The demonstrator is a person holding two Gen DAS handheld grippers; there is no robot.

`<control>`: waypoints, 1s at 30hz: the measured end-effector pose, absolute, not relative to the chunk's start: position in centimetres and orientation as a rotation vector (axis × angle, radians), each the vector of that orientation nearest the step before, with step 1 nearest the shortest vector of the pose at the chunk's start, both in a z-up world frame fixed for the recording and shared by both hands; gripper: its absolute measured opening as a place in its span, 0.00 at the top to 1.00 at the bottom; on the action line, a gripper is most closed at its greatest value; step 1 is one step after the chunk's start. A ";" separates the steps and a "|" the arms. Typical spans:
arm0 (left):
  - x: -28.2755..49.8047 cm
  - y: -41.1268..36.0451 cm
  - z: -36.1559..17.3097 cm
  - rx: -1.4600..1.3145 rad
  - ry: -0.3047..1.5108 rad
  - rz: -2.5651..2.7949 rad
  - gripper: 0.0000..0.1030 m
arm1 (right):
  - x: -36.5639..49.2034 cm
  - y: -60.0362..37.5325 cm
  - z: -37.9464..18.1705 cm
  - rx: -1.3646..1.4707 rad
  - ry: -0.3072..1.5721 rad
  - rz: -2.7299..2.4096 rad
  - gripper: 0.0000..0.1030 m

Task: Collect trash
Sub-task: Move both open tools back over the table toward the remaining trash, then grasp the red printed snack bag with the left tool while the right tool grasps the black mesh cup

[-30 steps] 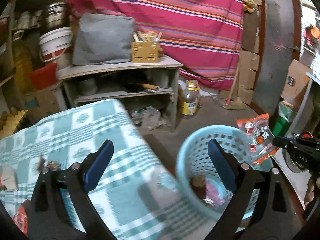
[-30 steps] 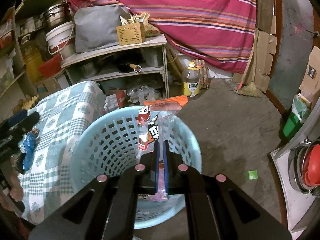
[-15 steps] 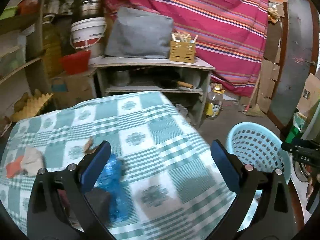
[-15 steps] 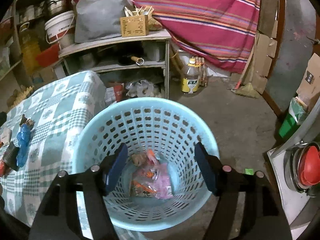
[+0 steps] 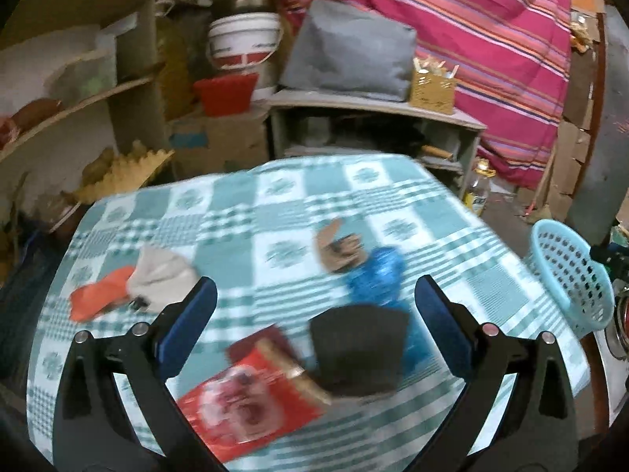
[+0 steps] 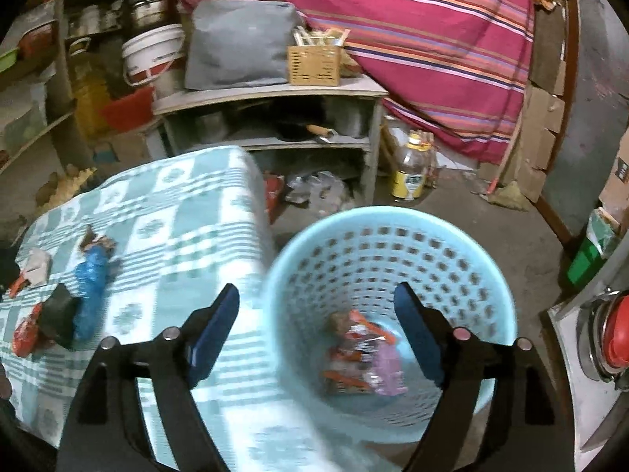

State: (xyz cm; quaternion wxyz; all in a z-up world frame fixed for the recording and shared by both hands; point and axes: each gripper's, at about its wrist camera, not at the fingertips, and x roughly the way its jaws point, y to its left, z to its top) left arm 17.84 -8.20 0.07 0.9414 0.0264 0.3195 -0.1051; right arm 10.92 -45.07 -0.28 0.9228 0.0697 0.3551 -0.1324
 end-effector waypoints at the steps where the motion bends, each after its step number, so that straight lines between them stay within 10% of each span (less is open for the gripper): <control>1: 17.9 -7.3 -0.3 0.048 0.660 -0.207 0.05 | 11.1 -43.9 -0.3 0.139 0.728 -0.259 0.20; 18: 17.0 -2.5 -7.3 0.012 0.836 -0.291 0.06 | 14.1 -32.3 -2.5 0.050 0.788 -0.136 0.18; 30: 17.4 -1.9 -7.2 0.006 0.864 -0.318 0.81 | 14.8 -28.5 -2.4 0.012 0.796 -0.081 0.19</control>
